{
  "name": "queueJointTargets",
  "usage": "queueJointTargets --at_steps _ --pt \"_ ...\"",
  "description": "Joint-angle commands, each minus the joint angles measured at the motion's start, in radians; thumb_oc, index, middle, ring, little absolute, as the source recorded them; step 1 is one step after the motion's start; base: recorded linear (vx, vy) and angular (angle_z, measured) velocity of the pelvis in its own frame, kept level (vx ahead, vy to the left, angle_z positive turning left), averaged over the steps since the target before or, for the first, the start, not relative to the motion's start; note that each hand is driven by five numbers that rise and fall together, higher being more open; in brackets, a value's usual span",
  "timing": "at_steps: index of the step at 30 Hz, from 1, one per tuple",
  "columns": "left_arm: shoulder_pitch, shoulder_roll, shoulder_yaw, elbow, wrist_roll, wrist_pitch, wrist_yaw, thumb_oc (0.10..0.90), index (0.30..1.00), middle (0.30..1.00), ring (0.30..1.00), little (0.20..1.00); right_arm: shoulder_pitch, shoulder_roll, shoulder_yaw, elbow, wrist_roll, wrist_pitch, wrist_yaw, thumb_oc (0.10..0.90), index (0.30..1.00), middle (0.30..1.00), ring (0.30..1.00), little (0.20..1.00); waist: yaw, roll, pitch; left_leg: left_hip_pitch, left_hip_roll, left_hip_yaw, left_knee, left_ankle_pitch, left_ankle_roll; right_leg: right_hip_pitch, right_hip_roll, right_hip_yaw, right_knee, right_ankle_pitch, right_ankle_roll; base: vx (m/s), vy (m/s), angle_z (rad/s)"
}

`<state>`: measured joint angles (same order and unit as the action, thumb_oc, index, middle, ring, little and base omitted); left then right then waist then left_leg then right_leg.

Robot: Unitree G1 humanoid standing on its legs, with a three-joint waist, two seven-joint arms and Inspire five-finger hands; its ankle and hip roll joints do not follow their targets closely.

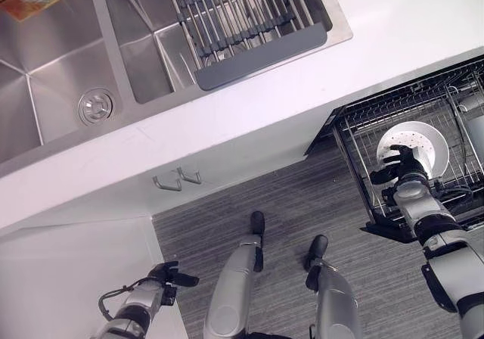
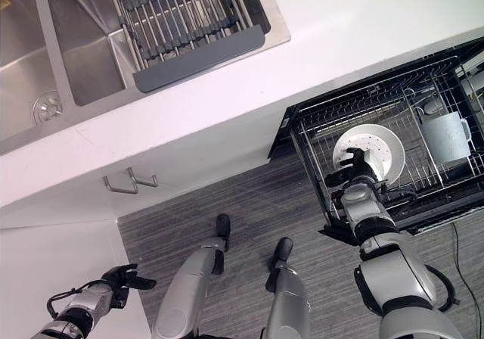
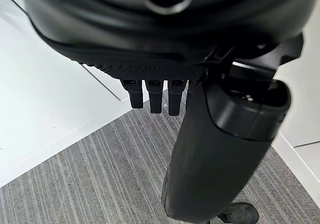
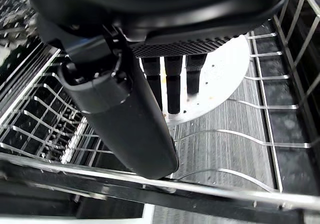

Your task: Place the dishes in the dishwasher.

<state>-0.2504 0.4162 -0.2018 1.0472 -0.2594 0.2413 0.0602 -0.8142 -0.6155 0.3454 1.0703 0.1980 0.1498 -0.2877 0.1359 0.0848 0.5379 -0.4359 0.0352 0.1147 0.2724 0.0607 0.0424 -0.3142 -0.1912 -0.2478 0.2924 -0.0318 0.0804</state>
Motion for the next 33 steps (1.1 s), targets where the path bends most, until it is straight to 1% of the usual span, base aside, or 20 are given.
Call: queueJointTargets --at_steps 1,2,8,10,11,12,14,16,18,19,20,22,23,24,25,27,28,29,30,33 --pt "0.081 0.037 -0.016 0.001 -0.008 0.002 0.037 0.800 0.900 0.900 0.900 0.900 -0.019 -0.061 -0.013 -0.038 0.115 -0.037 0.042 0.800 0.900 0.900 0.900 0.900 -0.003 0.023 -0.018 0.007 -0.037 -0.088 0.028 -0.159 -0.009 0.003 0.043 0.053 0.111 -0.170 -0.021 0.00 0.000 0.00" --pt "0.081 0.038 -0.015 -0.002 -0.004 -0.001 0.041 0.800 0.900 0.900 0.900 0.900 -0.015 -0.058 -0.018 -0.041 0.130 -0.041 0.043 0.800 0.900 0.900 0.900 0.900 -0.004 0.024 -0.018 0.009 -0.036 -0.087 0.028 -0.160 -0.009 0.003 0.043 0.053 0.111 -0.171 -0.021 0.00 0.000 0.00" --pt "0.087 0.040 0.002 -0.002 0.003 -0.001 0.033 0.800 0.900 0.900 0.900 0.900 -0.001 -0.048 -0.067 -0.098 0.221 -0.110 0.042 0.800 0.900 0.900 0.900 0.900 -0.015 0.019 -0.018 0.016 -0.028 -0.073 0.028 -0.158 -0.013 -0.001 0.043 0.056 0.126 -0.177 -0.027 -0.01 -0.003 -0.03" --pt "0.092 0.033 0.004 0.003 0.003 -0.003 0.033 0.800 0.900 0.900 0.900 0.900 0.011 -0.038 -0.083 -0.131 0.227 -0.124 0.021 0.800 0.900 0.900 0.900 0.900 -0.022 0.017 -0.018 0.020 -0.026 -0.069 0.028 -0.160 -0.014 -0.001 0.046 0.062 0.127 -0.178 -0.029 -0.01 0.014 -0.08" --pt "0.097 0.032 0.009 0.005 0.005 -0.006 0.029 0.800 0.900 0.900 0.900 0.900 0.020 -0.035 -0.090 -0.148 0.234 -0.143 0.005 0.800 0.900 0.900 0.900 0.900 -0.026 0.017 -0.018 0.023 -0.024 -0.066 0.028 -0.161 -0.014 0.000 0.048 0.065 0.125 -0.178 -0.029 -0.08 0.041 -0.05" --pt "0.102 0.026 0.016 0.009 0.001 -0.010 0.031 0.800 0.900 0.900 0.900 0.900 0.033 -0.032 -0.109 -0.192 0.232 -0.157 -0.016 0.800 0.900 0.900 0.900 0.900 -0.033 0.022 -0.018 0.008 -0.012 -0.059 0.028 -0.142 -0.011 -0.013 0.056 0.059 0.115 -0.152 -0.035 -0.08 0.040 -0.05" --pt "0.109 0.023 0.022 0.010 -0.002 -0.011 0.029 0.800 0.900 0.900 0.900 0.900 0.048 -0.029 -0.122 -0.232 0.236 -0.158 -0.038 0.800 0.900 0.900 0.900 0.900 -0.040 0.022 -0.018 0.012 -0.008 -0.054 0.028 -0.145 -0.011 -0.012 0.058 0.063 0.112 -0.151 -0.035 -0.05 0.037 -0.11" --pt "0.123 0.016 0.033 0.014 -0.016 -0.010 0.034 0.800 0.900 0.900 0.900 0.900 0.083 -0.030 -0.144 -0.310 0.208 -0.161 -0.078 0.800 0.900 0.900 0.900 0.900 -0.053 0.018 -0.018 0.019 -0.002 -0.047 0.028 -0.149 -0.013 -0.010 0.061 0.069 0.110 -0.150 -0.034 -0.01 0.038 -0.10" --pt "0.137 0.009 0.046 0.017 -0.031 -0.013 0.039 0.800 0.900 0.900 0.900 0.900 0.122 -0.030 -0.166 -0.412 0.192 -0.149 -0.122 0.800 0.900 0.900 0.900 0.900 -0.067 0.014 -0.018 0.023 0.002 -0.040 0.028 -0.152 -0.013 -0.010 0.064 0.078 0.107 -0.149 -0.033 -0.01 0.030 -0.07" --pt "0.139 0.009 0.048 0.017 -0.034 -0.012 0.041 0.800 0.900 0.900 0.900 0.900 0.129 -0.029 -0.170 -0.429 0.189 -0.149 -0.130 0.800 0.900 0.900 0.900 0.900 -0.070 0.013 -0.018 0.023 0.003 -0.039 0.028 -0.153 -0.012 -0.010 0.064 0.079 0.106 -0.148 -0.032 -0.01 0.038 -0.10" --pt "0.153 0.000 0.067 0.014 -0.047 -0.007 0.049 0.800 0.900 0.900 0.900 0.900 0.188 -0.027 -0.203 -0.564 0.155 -0.139 -0.181 0.800 0.900 0.900 0.900 0.900 -0.090 0.007 -0.018 0.029 0.007 -0.032 0.028 -0.158 -0.012 -0.013 0.067 0.090 0.108 -0.150 -0.031 -0.01 0.048 -0.10" --pt "0.172 -0.011 0.088 0.013 -0.054 -0.012 0.050 0.800 0.900 0.900 0.900 0.900 0.250 -0.025 -0.233 -0.687 0.121 -0.135 -0.210 0.800 0.900 0.900 0.900 0.900 -0.111 0.003 -0.018 0.033 0.012 -0.025 0.028 -0.161 -0.013 -0.015 0.070 0.101 0.108 -0.152 -0.030 -0.01 0.062 -0.09" --pt "0.181 -0.017 0.095 0.014 -0.058 -0.019 0.052 0.800 0.900 0.900 0.900 0.900 0.277 -0.022 -0.245 -0.744 0.098 -0.148 -0.232 0.800 0.900 0.900 0.900 0.900 -0.121 0.001 -0.018 0.034 0.013 -0.020 0.028 -0.162 -0.014 -0.017 0.071 0.106 0.109 -0.153 -0.031 -0.02 0.058 -0.12" --pt "0.188 -0.024 0.102 0.014 -0.059 -0.024 0.054 0.800 0.900 0.900 0.900 0.900 0.302 -0.015 -0.253 -0.801 0.076 -0.144 -0.249 0.800 0.900 0.900 0.900 0.900 -0.130 -0.002 -0.018 0.037 0.014 -0.017 0.028 -0.164 -0.014 -0.016 0.071 0.112 0.108 -0.153 -0.031 -0.04 0.089 -0.17" --pt "0.208 -0.038 0.122 0.011 -0.061 -0.038 0.054 0.800 0.900 0.900 0.900 0.900 0.360 0.003 -0.270 -0.914 0.014 -0.160 -0.289 0.800 0.900 0.900 0.900 0.900 -0.153 -0.005 -0.018 0.045 0.017 -0.006 0.028 -0.169 -0.016 -0.012 0.074 0.122 0.099 -0.152 -0.030 -0.04 0.087 -0.26" --pt "0.229 -0.052 0.140 0.011 -0.054 -0.054 0.050 0.800 0.900 0.900 0.900 0.900 0.420 0.015 -0.284 -0.995 -0.038 -0.180 -0.299 0.800 0.900 0.900 0.900 0.900 -0.173 -0.009 -0.018 0.059 0.022 0.003 0.028 -0.177 -0.020 0.002 0.073 0.128 0.079 -0.147 -0.024 -0.03 0.095 -0.44" --pt "0.247 -0.061 0.145 0.015 -0.054 -0.068 0.047 0.800 0.900 0.900 0.900 0.900 0.472 0.011 -0.300 -1.067 -0.060 -0.189 -0.297 0.800 0.900 0.900 0.900 0.900 -0.189 -0.012 -0.018 0.075 0.027 0.015 0.028 -0.184 -0.021 0.016 0.071 0.133 0.064 -0.140 -0.021 -0.01 0.121 -0.35" --pt "0.267 -0.076 0.151 0.024 -0.048 -0.086 0.044 0.800 0.900 0.900 0.900 0.900 0.521 0.014 -0.314 -1.120 -0.087 -0.226 -0.313 0.800 0.900 0.900 0.900 0.900 -0.204 -0.016 -0.018 0.100 0.035 0.028 0.028 -0.192 -0.023 0.040 0.069 0.138 0.043 -0.134 -0.016 0.00 0.101 -0.15" --pt "0.273 -0.079 0.154 0.029 -0.048 -0.092 0.043 0.800 0.900 0.900 0.900 0.900 0.535 0.013 -0.323 -1.131 -0.090 -0.233 -0.312 0.800 0.900 0.900 0.900 0.900 -0.208 -0.018 -0.018 0.107 0.039 0.031 0.028 -0.195 -0.025 0.048 0.068 0.138 0.038 -0.133 -0.015 0.01 0.071 -0.18" --pt "0.309 -0.093 0.174 0.052 -0.041 -0.119 0.033 0.800 0.900 0.900 0.900 0.900 0.611 0.015 -0.371 -1.183 -0.133 -0.295 -0.288 0.800 0.900 0.900 0.900 0.900 -0.231 -0.029 -0.048 0.144 0.053 0.051 0.028 -0.217 -0.032 0.085 0.061 0.135 0.008 -0.128 0.000 0.03 0.035 -0.21"
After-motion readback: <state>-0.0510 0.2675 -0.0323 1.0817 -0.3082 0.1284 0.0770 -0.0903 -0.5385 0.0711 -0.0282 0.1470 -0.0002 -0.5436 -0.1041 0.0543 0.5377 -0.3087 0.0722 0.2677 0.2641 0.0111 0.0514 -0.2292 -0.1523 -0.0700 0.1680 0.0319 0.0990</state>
